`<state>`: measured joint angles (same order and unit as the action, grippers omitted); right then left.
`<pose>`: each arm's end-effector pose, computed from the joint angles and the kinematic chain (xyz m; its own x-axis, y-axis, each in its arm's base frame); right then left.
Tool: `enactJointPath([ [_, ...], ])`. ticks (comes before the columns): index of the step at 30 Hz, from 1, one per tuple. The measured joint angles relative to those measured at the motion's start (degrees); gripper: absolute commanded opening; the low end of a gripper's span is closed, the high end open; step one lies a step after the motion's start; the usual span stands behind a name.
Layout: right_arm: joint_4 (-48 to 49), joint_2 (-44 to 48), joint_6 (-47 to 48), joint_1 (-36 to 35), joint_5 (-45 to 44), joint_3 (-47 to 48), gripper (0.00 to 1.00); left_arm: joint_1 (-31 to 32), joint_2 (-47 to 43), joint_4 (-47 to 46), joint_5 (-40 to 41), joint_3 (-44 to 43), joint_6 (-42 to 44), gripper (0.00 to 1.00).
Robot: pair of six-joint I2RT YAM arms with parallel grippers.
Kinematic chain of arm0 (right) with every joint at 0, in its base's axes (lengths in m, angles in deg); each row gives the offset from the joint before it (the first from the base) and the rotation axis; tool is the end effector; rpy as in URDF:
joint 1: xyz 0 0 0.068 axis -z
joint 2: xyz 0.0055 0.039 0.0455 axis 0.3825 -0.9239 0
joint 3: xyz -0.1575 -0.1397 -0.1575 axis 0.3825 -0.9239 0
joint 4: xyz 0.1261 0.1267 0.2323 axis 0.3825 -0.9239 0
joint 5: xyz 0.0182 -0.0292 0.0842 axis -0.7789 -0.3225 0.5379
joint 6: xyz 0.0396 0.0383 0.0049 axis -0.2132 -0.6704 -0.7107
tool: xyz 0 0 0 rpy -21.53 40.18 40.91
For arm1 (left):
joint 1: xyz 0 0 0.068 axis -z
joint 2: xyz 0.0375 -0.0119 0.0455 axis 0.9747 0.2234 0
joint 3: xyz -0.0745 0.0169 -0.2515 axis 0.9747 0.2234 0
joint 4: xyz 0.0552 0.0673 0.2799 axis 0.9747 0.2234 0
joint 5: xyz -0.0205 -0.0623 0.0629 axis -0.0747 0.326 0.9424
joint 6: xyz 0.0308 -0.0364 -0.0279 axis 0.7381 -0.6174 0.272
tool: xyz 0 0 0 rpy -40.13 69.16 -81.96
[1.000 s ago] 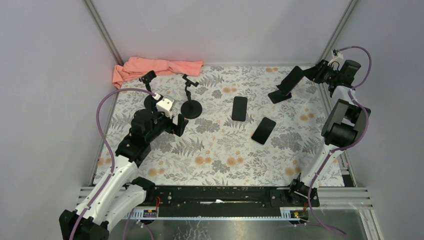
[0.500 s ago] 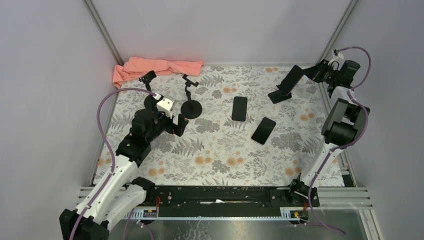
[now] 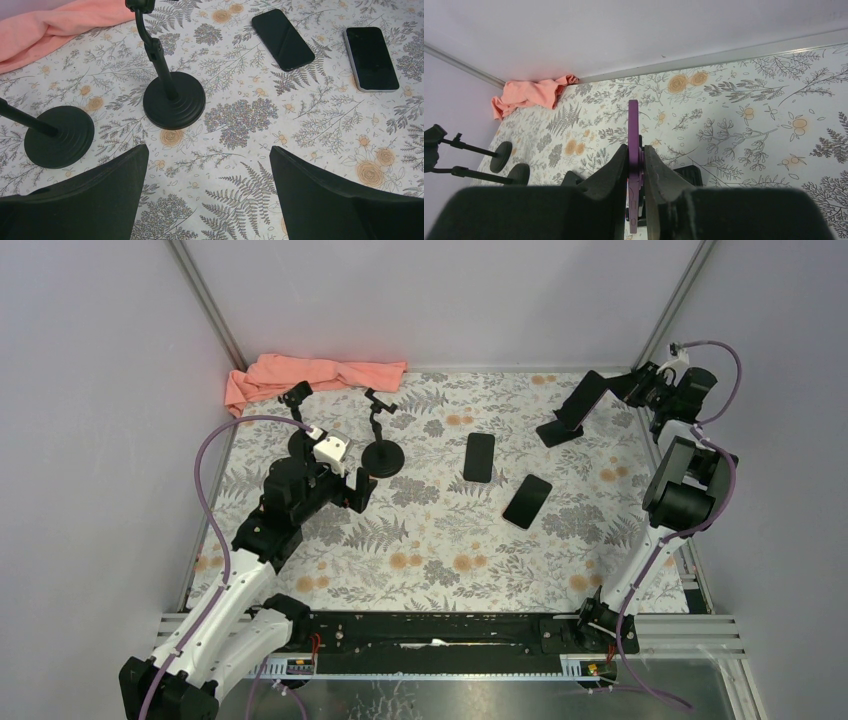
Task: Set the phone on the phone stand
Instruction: Adjust the phone at the phone stand.
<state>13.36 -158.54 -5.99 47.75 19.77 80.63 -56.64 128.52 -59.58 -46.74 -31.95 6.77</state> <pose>0.4699 -0.1888 0.2082 -0.2759 0.3903 -0.8784 -0.3717 0.7994 0.4720 0.2165 -0.0885 0.2837 -0.2383 0.1737 -0.9555 0.5372 0.8433 0.0193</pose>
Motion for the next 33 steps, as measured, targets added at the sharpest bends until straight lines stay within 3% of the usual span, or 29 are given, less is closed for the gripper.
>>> enactJointPath([
  [33,8.6,2.9,-3.9,0.3,-3.8,-5.2,0.01,0.0,0.3,0.0,-0.4,0.0,0.0,0.99],
])
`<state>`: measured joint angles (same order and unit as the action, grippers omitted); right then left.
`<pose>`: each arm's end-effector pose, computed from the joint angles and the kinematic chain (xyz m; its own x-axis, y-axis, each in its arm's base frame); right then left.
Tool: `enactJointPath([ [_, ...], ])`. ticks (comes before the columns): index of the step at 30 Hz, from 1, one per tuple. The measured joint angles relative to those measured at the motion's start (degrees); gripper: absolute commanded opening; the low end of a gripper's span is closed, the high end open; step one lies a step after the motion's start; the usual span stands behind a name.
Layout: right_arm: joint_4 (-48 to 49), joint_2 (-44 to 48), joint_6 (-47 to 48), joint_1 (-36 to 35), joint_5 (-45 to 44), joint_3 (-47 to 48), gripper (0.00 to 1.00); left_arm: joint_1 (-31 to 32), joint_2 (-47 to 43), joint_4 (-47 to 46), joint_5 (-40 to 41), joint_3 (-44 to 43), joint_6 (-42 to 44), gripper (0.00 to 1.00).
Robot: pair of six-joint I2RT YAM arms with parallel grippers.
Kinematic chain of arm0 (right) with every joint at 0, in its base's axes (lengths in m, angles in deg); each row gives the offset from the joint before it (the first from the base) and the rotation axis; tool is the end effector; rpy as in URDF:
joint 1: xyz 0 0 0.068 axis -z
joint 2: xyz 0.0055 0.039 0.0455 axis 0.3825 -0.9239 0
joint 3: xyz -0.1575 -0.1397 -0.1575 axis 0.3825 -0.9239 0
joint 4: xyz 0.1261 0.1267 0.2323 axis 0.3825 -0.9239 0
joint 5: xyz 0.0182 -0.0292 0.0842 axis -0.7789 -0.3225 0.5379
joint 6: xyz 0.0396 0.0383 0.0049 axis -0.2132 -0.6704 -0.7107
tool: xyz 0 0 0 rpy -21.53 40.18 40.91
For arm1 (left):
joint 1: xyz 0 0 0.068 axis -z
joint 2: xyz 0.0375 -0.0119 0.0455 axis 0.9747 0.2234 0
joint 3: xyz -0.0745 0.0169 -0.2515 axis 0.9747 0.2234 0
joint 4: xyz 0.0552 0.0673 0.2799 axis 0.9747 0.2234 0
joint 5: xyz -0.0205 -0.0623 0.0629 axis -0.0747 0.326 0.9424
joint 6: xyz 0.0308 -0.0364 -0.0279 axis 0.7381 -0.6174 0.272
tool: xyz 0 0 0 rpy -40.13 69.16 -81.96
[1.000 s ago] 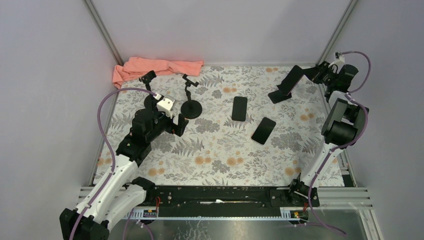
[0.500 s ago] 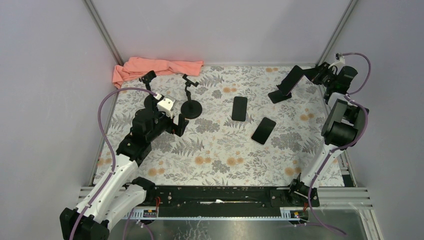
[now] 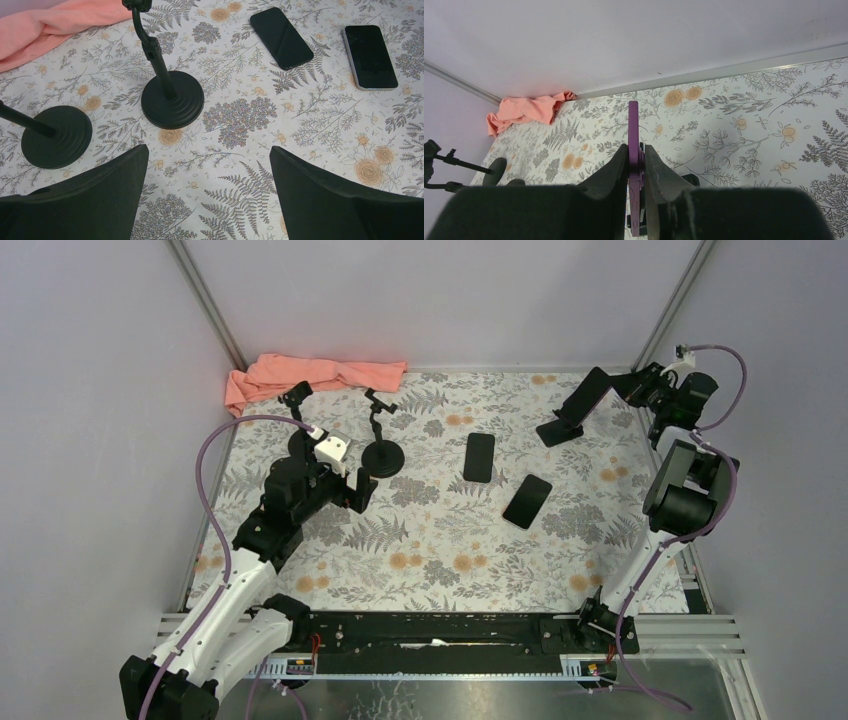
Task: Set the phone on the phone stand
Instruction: Adjust the phone at the phone stand.
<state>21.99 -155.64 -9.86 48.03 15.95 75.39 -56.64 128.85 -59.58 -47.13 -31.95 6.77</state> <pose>0.4561 -0.1868 0.2144 -0.1852 0.4163 -0.8902 -0.3432 0.8214 0.4555 0.2173 -0.0891 0.2825 -0.2430 0.1753 -0.9540 0.5427 0.8398 0.0161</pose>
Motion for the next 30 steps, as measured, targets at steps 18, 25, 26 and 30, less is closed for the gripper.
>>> enactJointPath([
  [18,14.9,0.0,-5.5,0.0,-2.4,-6.3,0.0,0.0,1.3,0.0,0.0,0.0,0.0,0.99],
  [25,16.3,0.0,-5.2,-0.5,-2.5,-8.0,0.01,0.0,1.3,0.0,0.0,0.0,0.0,0.99],
  [26,16.2,0.0,-5.0,-0.7,-2.5,-8.2,0.01,0.0,1.3,0.0,0.0,0.0,0.0,0.99],
  [30,16.2,0.0,-4.1,-0.9,-2.6,-8.6,0.04,0.0,1.3,0.0,0.0,0.0,0.0,0.99],
])
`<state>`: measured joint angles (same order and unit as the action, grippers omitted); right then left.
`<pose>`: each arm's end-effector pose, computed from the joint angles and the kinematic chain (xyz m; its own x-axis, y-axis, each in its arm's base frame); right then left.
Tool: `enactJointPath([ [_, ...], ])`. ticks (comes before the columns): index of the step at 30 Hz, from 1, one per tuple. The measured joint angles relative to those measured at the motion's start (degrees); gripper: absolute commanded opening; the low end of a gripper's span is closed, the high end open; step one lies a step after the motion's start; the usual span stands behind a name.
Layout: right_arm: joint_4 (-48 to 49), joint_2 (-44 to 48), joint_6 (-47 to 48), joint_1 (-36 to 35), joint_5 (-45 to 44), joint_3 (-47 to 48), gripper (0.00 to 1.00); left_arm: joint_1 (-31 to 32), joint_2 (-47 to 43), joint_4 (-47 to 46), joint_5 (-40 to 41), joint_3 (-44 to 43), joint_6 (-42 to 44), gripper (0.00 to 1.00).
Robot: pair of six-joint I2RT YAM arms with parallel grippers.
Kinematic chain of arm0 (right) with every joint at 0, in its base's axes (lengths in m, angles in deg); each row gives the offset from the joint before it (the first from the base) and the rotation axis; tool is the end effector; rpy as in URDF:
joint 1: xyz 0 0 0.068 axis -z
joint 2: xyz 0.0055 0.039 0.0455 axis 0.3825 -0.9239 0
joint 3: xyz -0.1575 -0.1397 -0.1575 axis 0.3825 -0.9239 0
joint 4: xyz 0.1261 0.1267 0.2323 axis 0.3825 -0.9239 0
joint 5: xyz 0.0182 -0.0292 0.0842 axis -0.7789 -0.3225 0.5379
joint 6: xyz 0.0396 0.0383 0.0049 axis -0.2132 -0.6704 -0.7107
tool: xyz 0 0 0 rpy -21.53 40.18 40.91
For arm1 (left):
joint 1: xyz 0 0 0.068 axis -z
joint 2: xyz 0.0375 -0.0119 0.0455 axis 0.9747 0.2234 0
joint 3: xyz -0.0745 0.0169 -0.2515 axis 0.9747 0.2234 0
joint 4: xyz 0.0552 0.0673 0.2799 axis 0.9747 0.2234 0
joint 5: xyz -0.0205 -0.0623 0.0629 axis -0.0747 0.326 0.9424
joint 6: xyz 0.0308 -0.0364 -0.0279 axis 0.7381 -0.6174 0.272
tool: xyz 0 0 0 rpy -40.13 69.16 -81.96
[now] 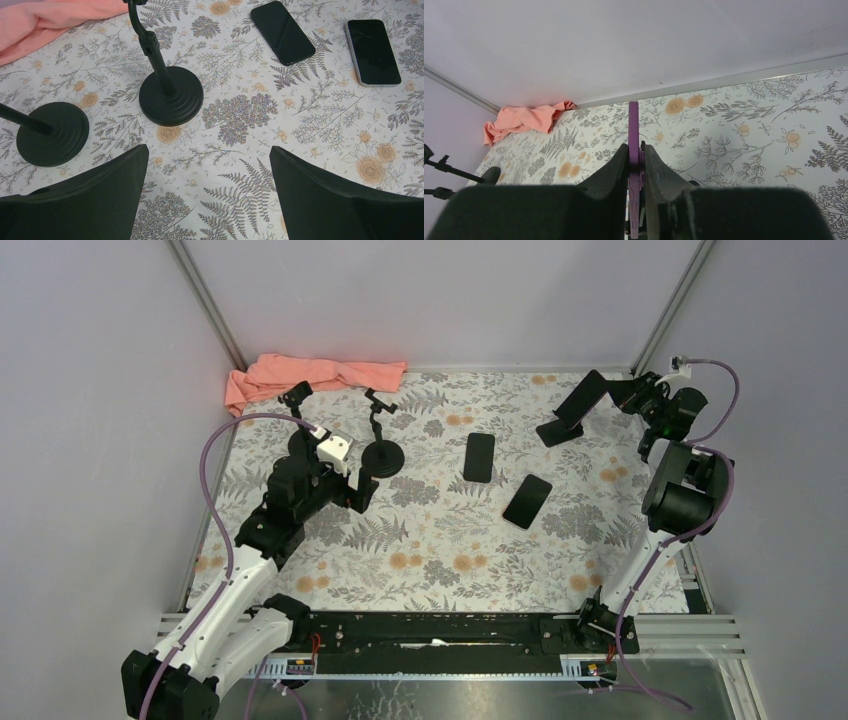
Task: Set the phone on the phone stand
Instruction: Adjust the phone at the phone stand.
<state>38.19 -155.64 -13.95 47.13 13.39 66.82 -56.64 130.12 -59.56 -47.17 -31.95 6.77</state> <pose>0.4397 -0.1720 0.1908 -0.0893 0.4304 -0.8982 -0.3635 0.8255 0.4317 0.2207 -0.0904 0.2777 -0.2630 0.1828 -0.9473 0.5436 0.8393 0.0110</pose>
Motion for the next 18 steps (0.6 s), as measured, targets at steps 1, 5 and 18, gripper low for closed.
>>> enactJointPath([
  [1,0.0,0.0,0.3,0.0,0.0,0.0,0.05,0.0,0.0,0.0,0.0,0.0,0.0,0.99],
  [5,0.0,0.0,0.8,0.0,0.0,-0.2,0.13,0.0,0.0,0.0,0.0,0.0,0.0,0.99],
  [18,-2.1,0.0,2.3,0.0,0.2,-0.2,0.49,0.0,-0.2,0.0,0.0,0.0,0.0,0.99],
])
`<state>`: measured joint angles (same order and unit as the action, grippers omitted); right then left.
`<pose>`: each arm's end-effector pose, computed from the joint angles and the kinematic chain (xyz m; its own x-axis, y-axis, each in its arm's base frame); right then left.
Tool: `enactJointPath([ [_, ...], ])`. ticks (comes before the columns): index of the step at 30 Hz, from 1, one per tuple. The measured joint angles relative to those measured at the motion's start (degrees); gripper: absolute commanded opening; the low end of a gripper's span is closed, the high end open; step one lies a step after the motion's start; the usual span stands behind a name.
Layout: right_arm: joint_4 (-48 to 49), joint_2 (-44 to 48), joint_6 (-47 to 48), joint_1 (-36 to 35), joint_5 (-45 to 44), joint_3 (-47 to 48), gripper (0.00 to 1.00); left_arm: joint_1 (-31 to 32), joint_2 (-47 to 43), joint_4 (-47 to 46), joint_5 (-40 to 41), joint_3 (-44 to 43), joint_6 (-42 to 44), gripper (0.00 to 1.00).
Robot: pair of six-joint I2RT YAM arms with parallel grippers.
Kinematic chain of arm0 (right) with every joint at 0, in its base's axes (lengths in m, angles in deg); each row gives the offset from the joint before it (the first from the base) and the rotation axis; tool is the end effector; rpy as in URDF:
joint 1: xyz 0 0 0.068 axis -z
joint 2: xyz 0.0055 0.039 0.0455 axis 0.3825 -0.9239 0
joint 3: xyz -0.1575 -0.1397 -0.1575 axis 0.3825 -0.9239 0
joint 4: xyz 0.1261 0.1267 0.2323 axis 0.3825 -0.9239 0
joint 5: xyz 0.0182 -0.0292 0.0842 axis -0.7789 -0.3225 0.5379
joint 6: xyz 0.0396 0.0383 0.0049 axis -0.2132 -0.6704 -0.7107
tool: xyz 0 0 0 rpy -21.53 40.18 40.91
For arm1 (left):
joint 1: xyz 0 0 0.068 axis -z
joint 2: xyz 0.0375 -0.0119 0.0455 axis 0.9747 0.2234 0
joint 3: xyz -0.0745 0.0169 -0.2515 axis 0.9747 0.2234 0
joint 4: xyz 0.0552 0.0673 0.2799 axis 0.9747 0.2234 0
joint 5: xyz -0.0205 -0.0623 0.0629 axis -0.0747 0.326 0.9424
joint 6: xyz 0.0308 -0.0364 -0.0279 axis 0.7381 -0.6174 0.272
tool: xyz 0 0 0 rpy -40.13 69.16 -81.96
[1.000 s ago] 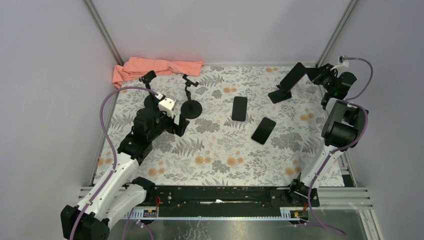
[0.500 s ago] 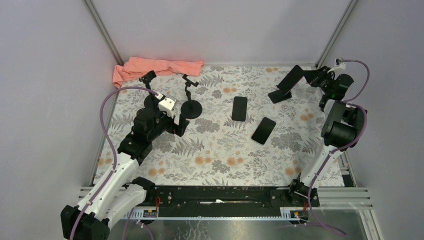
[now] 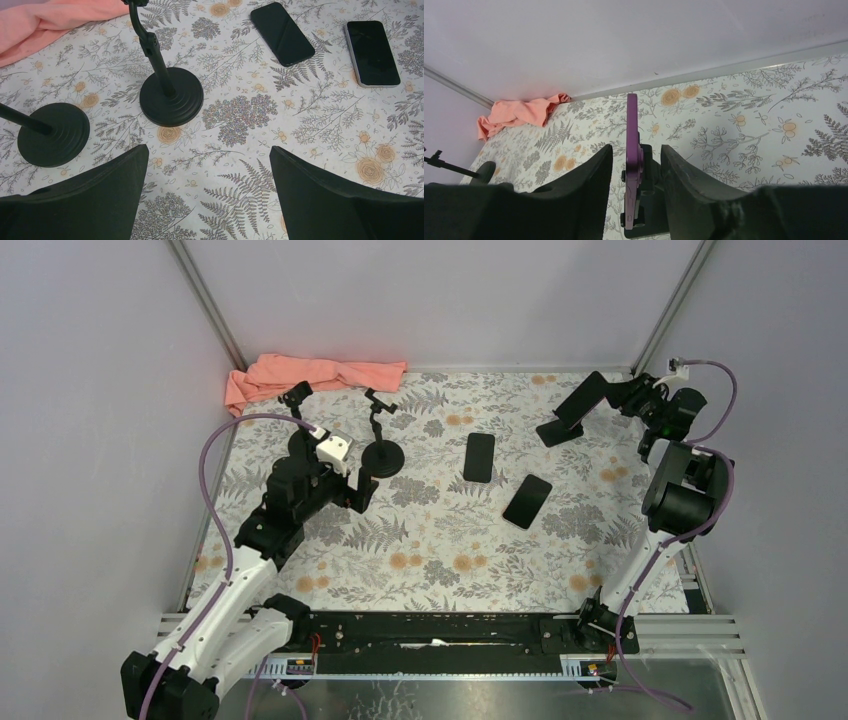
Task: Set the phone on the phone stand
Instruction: Adjust the phone at the phone stand, then pick up the phone stand at the center of the board.
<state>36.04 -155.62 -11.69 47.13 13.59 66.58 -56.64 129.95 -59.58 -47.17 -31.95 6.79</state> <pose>0.4394 -0.1717 0.1858 -0.1107 0.4126 -0.9042 -0.3542 0.8336 0.4238 0.2202 -0.0902 0.2784 -0.2599 0.1820 -0.9483 0.5436 0.8392 0.0121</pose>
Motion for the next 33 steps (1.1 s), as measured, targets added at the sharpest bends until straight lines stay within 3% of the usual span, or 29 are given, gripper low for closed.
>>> enactJointPath([
  [6,-3.7,1.3,1.6,0.1,-0.1,0.0,0.75,0.0,-0.5,0.0,0.0,0.0,0.0,0.99],
  [11,-8.6,4.5,3.6,0.7,-0.2,0.0,0.86,0.0,-0.9,0.0,0.0,0.0,0.0,0.99],
  [27,-35.3,24.6,18.6,2.5,-0.3,-6.6,0.95,0.0,-3.3,0.0,-1.6,0.0,-0.3,0.99],
  [33,-46.1,33.1,23.2,3.4,0.3,-10.1,0.96,-0.5,-4.4,-0.7,-3.4,0.0,-4.5,0.99],
])
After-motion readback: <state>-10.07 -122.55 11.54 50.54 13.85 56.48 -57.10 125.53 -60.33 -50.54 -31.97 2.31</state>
